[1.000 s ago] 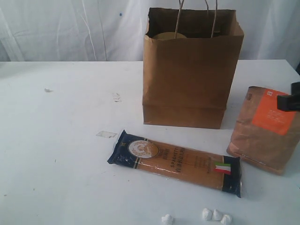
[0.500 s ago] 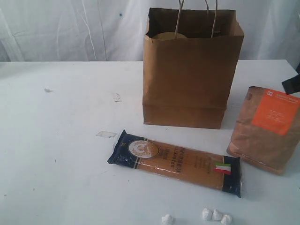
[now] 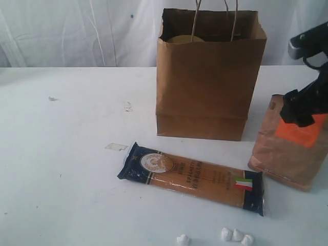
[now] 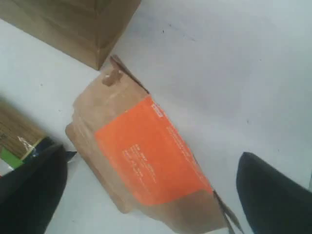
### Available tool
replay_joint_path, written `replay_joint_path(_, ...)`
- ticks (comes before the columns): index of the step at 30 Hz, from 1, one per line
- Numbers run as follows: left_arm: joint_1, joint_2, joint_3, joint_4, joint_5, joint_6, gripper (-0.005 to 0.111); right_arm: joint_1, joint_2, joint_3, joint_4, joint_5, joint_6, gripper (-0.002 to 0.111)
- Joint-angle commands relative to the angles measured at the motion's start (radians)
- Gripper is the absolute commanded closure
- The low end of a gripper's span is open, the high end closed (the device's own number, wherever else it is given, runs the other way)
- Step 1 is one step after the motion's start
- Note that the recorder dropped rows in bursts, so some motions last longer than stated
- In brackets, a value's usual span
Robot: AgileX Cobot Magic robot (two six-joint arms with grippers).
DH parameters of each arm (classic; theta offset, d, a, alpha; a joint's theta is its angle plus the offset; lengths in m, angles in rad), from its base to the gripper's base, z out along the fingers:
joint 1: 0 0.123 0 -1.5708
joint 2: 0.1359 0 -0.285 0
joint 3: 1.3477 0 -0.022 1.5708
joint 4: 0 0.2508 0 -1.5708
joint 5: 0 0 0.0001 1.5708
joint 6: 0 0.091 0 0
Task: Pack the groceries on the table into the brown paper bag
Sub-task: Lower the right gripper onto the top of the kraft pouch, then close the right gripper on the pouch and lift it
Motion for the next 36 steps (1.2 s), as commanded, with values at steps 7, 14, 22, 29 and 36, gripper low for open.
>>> replay_joint_path(7,-0.005,-0.003,0.002,-0.010,0.006,-0.001,0.107,0.000,0.145,-0.004,-0.046,-0.037,-0.001,0.021)
replay_joint_path(14,-0.005,-0.003,0.002,-0.010,0.006,-0.001,0.107,0.000,0.207,-0.004,0.002,-0.024,-0.047,0.021)
replay_joint_path(22,-0.005,-0.003,0.002,-0.010,0.006,-0.001,0.107,0.000,0.297,-0.004,0.055,-0.002,-0.041,0.022)
replay_joint_path(29,-0.005,-0.003,0.002,-0.010,0.006,-0.001,0.107,0.000,0.307,-0.004,0.059,0.007,-0.041,0.049)
replay_joint_path(36,-0.005,-0.003,0.002,-0.010,0.006,-0.001,0.107,0.000,0.307,-0.004,0.057,-0.042,-0.041,0.068)
